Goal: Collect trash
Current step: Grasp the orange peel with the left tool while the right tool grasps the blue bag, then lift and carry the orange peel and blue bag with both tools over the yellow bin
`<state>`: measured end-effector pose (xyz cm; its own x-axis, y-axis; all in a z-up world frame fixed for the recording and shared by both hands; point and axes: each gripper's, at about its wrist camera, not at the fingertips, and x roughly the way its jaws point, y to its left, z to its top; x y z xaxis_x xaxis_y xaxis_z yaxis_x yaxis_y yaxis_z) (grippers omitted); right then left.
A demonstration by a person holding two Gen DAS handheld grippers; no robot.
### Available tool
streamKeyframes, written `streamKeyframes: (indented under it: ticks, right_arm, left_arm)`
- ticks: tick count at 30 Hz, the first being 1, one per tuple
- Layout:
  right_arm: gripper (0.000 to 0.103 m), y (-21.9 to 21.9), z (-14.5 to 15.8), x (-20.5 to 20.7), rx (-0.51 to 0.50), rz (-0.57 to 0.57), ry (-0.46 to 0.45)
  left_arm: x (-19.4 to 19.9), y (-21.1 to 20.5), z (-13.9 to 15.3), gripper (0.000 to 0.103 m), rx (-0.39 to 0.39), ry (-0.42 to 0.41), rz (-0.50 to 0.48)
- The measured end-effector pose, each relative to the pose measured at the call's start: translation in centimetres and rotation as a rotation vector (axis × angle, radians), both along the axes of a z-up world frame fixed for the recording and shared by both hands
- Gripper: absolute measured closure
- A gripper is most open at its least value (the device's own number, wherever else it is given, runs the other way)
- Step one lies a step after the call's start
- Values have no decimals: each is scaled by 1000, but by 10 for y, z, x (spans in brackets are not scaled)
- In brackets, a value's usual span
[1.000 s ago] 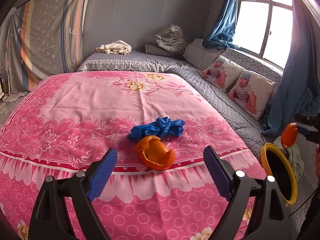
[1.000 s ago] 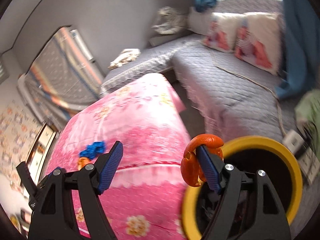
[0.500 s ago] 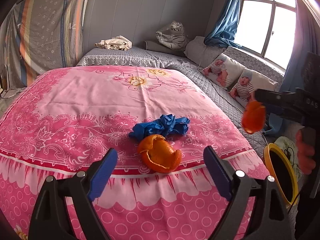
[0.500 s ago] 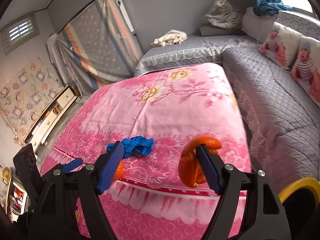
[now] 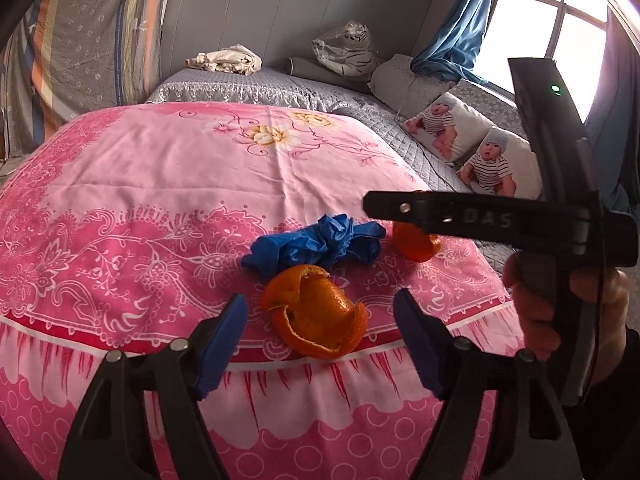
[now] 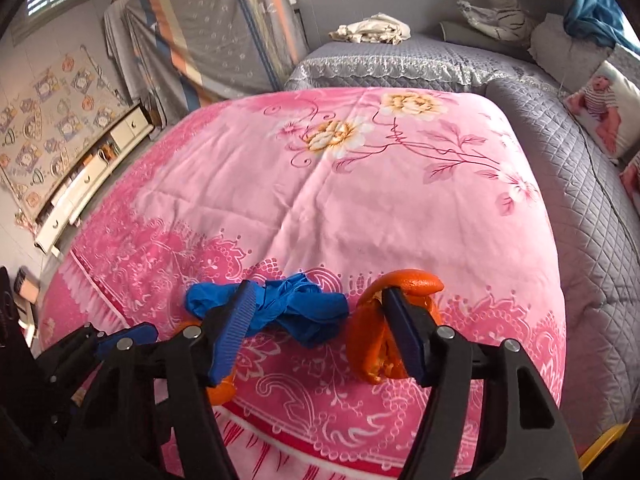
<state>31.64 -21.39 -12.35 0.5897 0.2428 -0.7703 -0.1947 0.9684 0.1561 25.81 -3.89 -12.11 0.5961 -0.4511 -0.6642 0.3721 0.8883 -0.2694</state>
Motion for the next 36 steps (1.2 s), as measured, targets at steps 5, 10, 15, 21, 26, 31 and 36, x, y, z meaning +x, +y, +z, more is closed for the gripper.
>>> streamKeyframes:
  ticks: [5, 10, 15, 21, 26, 31, 36]
  right_arm:
    - [45, 7, -14, 14, -42, 4, 19]
    - [45, 12, -22, 22, -78, 12, 30]
    - [45, 26, -25, 26, -129, 36, 28]
    - [44, 36, -30, 31, -167, 60, 31]
    - [43, 46, -36, 34, -215, 65, 29]
    - [41, 56, -42, 31, -281, 62, 9]
    - [71, 73, -46, 27, -330, 118, -2]
  left_arm:
    - [13, -4, -8, 55, 9, 42, 2]
    - [17, -3, -12, 68, -8, 55, 4]
    - [14, 2, -9, 77, -25, 46, 21]
    - [-8, 24, 1, 79, -43, 54, 48]
    - [-17, 43, 0, 79, -81, 78, 68]
    - [-18, 52, 4, 79, -136, 77, 88]
    - [-19, 52, 10, 79, -145, 45, 95]
